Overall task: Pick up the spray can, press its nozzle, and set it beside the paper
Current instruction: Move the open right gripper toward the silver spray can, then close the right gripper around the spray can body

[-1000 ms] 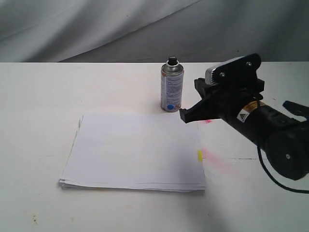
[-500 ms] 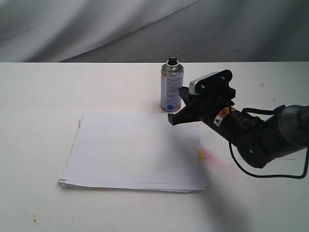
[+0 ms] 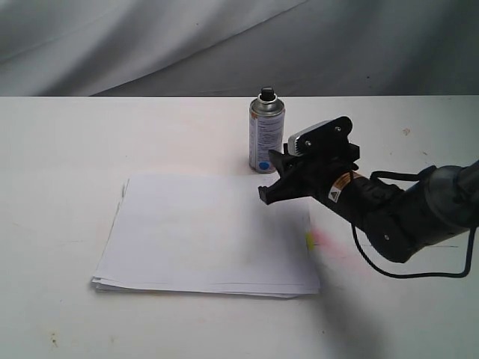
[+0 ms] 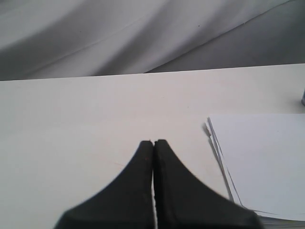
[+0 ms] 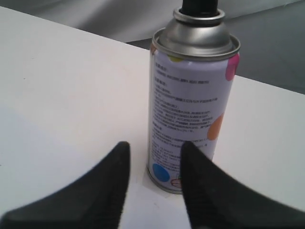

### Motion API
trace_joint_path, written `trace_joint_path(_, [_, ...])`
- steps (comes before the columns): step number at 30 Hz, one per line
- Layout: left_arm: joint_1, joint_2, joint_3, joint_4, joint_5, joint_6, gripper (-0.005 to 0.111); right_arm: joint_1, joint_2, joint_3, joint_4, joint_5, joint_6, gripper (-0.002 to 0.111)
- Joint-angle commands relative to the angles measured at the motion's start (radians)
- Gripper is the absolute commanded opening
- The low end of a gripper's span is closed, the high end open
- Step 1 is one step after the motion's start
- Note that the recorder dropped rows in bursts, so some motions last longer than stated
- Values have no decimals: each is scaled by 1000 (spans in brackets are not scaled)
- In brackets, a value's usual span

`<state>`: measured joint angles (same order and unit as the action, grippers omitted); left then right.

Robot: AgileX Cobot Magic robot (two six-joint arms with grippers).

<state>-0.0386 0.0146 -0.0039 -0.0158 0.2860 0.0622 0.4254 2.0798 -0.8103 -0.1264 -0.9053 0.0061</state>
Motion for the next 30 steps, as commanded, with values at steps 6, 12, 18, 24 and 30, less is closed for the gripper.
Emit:
trace_joint_path(6, [2,-5,4,0,-13,-3,0,-7,10,-5,23,-5,2,87])
trace_joint_path(12, [2,-5,4,0,-13,-3,0,-7,12,-5,23,-5,2,87])
trace_joint_path(18, [2,-5,4,0,-13,-3,0,-7,65,-11,53,-46,-6,87])
trace_joint_path(24, [2,-5,4,0,-13,-3,0,-10,123,-79,48,-49,-6,87])
trace_joint_path(30, [2,-5,4,0,-13,-3,0,-10,171,-157,48,-42,-6,87])
